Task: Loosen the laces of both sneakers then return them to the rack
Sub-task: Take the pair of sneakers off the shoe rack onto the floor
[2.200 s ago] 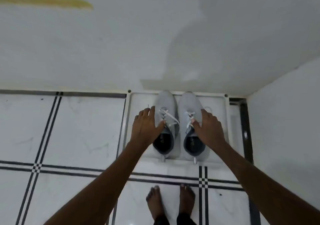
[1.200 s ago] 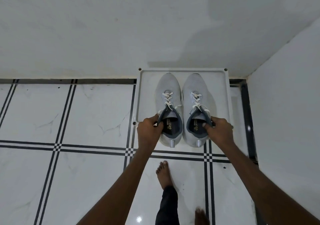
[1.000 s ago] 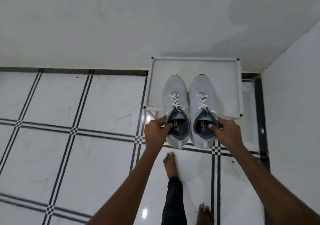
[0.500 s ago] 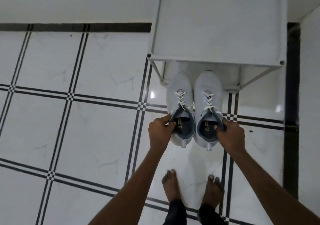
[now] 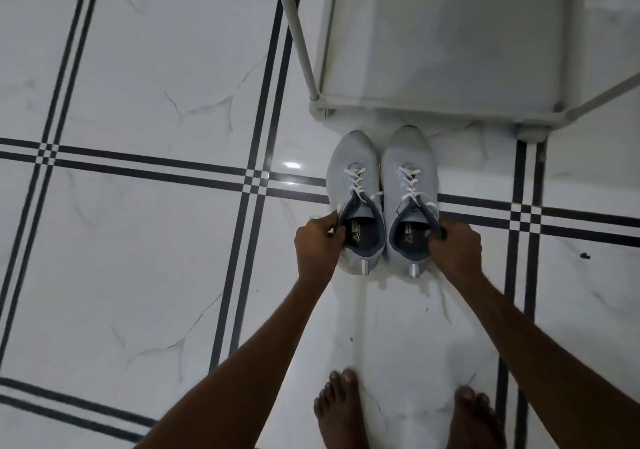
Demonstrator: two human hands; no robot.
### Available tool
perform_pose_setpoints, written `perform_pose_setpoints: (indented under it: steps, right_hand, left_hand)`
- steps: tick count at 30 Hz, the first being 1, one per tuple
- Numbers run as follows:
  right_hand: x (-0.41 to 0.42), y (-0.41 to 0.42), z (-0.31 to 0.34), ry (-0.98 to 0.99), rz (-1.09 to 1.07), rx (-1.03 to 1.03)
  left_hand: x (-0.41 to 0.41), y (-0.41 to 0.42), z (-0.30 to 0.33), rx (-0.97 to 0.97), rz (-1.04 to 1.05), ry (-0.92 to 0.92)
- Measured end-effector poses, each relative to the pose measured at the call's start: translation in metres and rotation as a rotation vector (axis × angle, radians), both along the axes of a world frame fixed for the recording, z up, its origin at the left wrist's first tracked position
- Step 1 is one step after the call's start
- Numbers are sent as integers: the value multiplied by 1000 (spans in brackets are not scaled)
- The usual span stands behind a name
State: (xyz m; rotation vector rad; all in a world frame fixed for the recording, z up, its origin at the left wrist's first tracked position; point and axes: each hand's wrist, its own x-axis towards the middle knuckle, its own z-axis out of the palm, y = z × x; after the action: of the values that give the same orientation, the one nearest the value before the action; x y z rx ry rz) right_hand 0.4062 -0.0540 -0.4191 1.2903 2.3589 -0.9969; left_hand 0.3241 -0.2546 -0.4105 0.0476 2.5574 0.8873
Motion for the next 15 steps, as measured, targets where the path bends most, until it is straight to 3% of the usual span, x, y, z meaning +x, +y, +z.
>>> perform_pose_setpoints:
  steps: [7, 11, 15]
  right_hand:
    - [-13, -13, -33, 43, -35, 153]
    - [-37, -45, -23, 275, -6, 415]
    - [-78, -95, -23, 522, 189, 273]
  left_hand:
    - [-3, -17, -44, 66, 128, 105]
    - [-13, -45, -51, 93, 138, 163]
    - [-23, -69, -56, 131, 155, 188]
